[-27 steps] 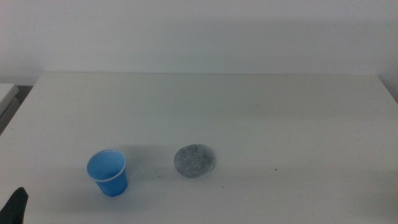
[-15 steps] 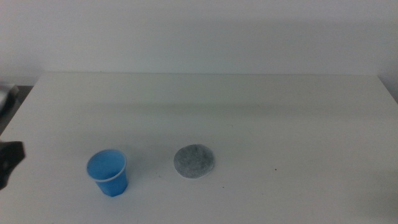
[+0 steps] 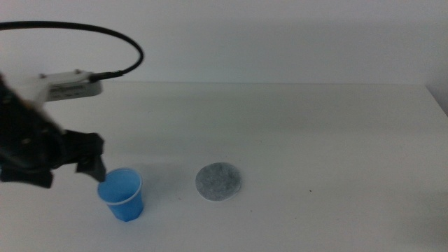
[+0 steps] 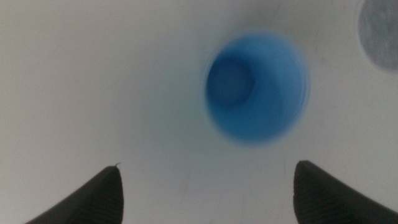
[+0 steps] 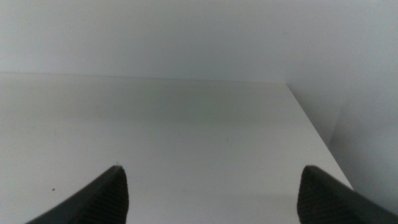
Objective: Place an empty cup on a cup mat.
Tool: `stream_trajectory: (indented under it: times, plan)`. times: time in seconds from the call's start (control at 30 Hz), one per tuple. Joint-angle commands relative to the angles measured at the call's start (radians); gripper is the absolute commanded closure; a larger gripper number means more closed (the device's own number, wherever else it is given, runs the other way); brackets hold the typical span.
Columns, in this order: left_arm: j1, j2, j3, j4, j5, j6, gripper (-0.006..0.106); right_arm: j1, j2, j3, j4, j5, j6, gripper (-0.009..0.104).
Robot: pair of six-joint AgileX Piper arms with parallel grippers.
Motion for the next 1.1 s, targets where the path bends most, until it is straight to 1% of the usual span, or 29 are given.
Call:
stream_trajectory:
  times: [0.0, 0.1, 0.27, 0.33, 0.37, 0.4, 0.43, 0.5, 0.57, 0.6, 0.63, 0.7, 0.87, 1.07]
  plan:
    - [-0.013, 0.080, -0.034, 0.002, -0.048, -0.024, 0.007, 0.001, -0.005, 0.003, -0.007, -0.007, -0.004, 0.002]
    - [-0.013, 0.174, -0.050, -0.010, -0.050, -0.017, 0.007, 0.001, -0.005, 0.003, -0.007, -0.007, -0.004, 0.002]
    - [-0.023, 0.318, -0.050, 0.013, -0.107, -0.010, 0.007, 0.001, -0.005, 0.003, -0.007, -0.007, -0.004, 0.002]
    - [-0.023, 0.354, -0.050, 0.009, -0.125, 0.007, 0.010, 0.001, -0.005, 0.003, -0.007, -0.007, -0.004, 0.002]
    - [-0.023, 0.369, -0.050, 0.005, -0.130, 0.007, 0.015, 0.001, -0.005, 0.003, -0.007, -0.007, -0.004, 0.002]
    - [-0.023, 0.377, -0.050, 0.000, -0.130, 0.007, 0.022, 0.001, -0.005, 0.003, -0.007, -0.007, -0.004, 0.002]
    - [-0.023, 0.381, -0.050, -0.008, -0.134, 0.007, 0.031, 0.001, -0.005, 0.003, -0.007, -0.007, -0.004, 0.002]
    - [-0.023, 0.382, -0.050, -0.023, -0.151, 0.007, 0.054, 0.001, -0.005, 0.003, -0.007, -0.007, -0.004, 0.002]
    - [-0.023, 0.375, -0.050, -0.048, -0.164, 0.010, 0.085, 0.001, -0.005, 0.003, -0.007, -0.007, -0.004, 0.002]
    - [-0.029, 0.366, -0.054, -0.059, -0.164, 0.013, 0.097, 0.001, -0.005, 0.003, -0.007, -0.007, -0.004, 0.002]
    - [-0.042, 0.362, -0.065, -0.062, -0.164, 0.015, 0.102, 0.001, -0.005, 0.003, -0.007, -0.007, -0.004, 0.002]
    - [-0.077, 0.357, -0.109, -0.062, -0.133, -0.007, 0.102, 0.001, -0.005, 0.003, -0.007, -0.007, -0.004, 0.002]
    - [-0.223, 0.415, -0.306, -0.022, -0.085, -0.094, 0.102, 0.001, -0.005, 0.003, -0.007, -0.007, -0.004, 0.002]
    - [-0.344, 0.556, -0.518, -0.017, -0.046, -0.105, 0.102, 0.001, -0.005, 0.003, -0.007, -0.007, -0.004, 0.002]
